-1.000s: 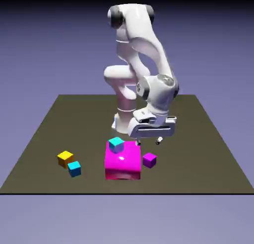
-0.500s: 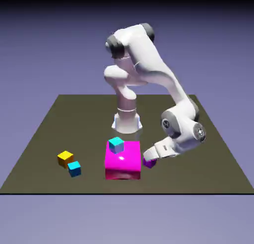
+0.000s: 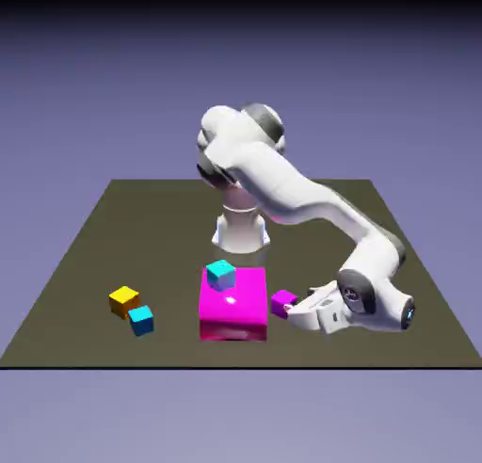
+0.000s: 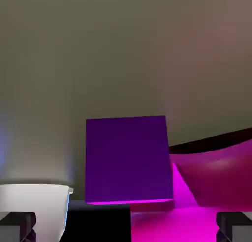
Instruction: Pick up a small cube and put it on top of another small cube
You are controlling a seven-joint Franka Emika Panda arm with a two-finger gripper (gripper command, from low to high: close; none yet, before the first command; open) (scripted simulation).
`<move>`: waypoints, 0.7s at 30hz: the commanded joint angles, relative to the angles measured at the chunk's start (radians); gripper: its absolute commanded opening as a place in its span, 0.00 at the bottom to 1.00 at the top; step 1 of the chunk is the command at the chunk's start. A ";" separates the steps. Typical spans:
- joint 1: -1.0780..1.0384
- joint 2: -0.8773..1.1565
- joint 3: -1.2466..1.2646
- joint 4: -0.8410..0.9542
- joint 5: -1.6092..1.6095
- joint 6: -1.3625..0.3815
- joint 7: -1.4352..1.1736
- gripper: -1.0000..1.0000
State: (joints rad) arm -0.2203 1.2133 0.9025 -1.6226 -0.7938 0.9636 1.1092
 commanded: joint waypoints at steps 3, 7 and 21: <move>-0.012 0.095 0.048 0.063 -0.042 -0.110 0.020 0.50; -0.080 0.094 0.030 -0.046 -0.067 -0.049 0.045 0.50; 0.064 -0.101 0.018 -0.051 -0.089 -0.002 -0.055 0.00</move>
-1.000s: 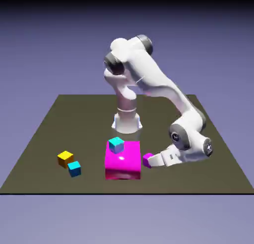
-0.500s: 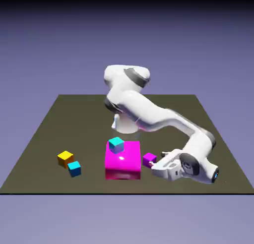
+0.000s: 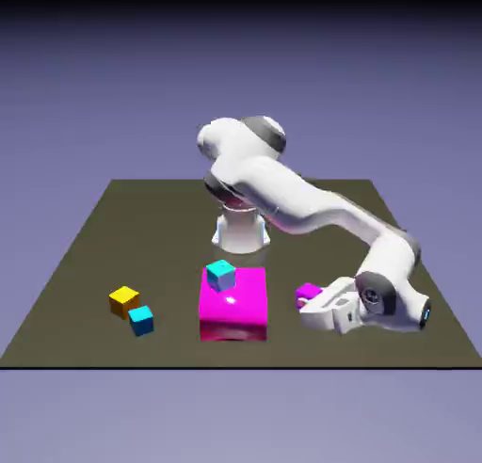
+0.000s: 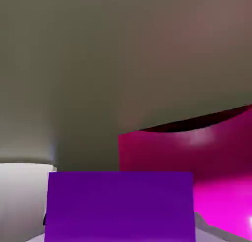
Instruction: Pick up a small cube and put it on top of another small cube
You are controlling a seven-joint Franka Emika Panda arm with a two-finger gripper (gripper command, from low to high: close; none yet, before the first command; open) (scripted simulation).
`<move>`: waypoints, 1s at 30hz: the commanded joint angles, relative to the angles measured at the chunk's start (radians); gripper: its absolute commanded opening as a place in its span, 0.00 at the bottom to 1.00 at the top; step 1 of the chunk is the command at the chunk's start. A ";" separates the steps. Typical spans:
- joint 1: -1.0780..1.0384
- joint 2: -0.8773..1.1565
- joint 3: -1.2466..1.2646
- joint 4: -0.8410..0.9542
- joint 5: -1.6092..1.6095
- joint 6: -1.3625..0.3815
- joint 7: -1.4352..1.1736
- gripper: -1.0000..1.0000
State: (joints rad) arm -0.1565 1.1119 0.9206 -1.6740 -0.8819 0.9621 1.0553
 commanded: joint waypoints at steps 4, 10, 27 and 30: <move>0.029 -0.145 -0.041 -0.118 -0.045 0.086 -0.084 0.00; 0.062 -0.362 -0.109 -0.308 -0.114 0.216 -0.218 0.00; 0.139 -0.979 -0.314 -0.867 -0.314 0.590 -0.617 0.00; 0.114 -1.026 -0.352 -0.949 -0.339 0.626 -0.680 0.00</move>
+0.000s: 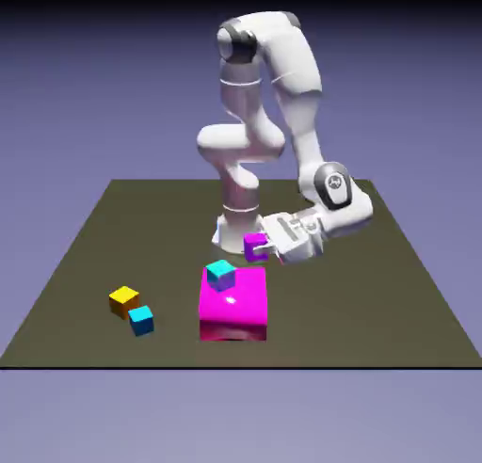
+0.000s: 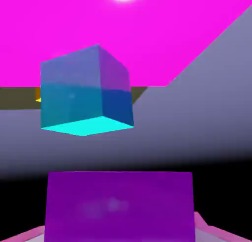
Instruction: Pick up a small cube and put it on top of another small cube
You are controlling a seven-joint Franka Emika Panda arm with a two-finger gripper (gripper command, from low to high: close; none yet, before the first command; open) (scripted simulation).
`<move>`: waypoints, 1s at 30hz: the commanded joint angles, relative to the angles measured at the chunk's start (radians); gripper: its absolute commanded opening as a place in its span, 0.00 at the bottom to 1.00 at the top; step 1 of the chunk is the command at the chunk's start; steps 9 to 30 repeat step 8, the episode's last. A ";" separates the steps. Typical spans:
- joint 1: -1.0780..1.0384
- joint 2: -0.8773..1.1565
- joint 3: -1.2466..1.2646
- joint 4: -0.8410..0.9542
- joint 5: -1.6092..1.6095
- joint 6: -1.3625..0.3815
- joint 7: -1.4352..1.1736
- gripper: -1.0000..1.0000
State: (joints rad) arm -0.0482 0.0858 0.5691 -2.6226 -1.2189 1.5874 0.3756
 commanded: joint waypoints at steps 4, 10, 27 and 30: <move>-0.051 0.065 -0.068 -0.014 -0.132 0.044 0.057 0.00; -0.042 0.055 -0.057 -0.012 -0.113 0.037 0.049 1.00; -0.042 0.055 -0.057 -0.012 -0.113 0.037 0.049 1.00; -0.042 0.055 -0.057 -0.012 -0.113 0.037 0.049 1.00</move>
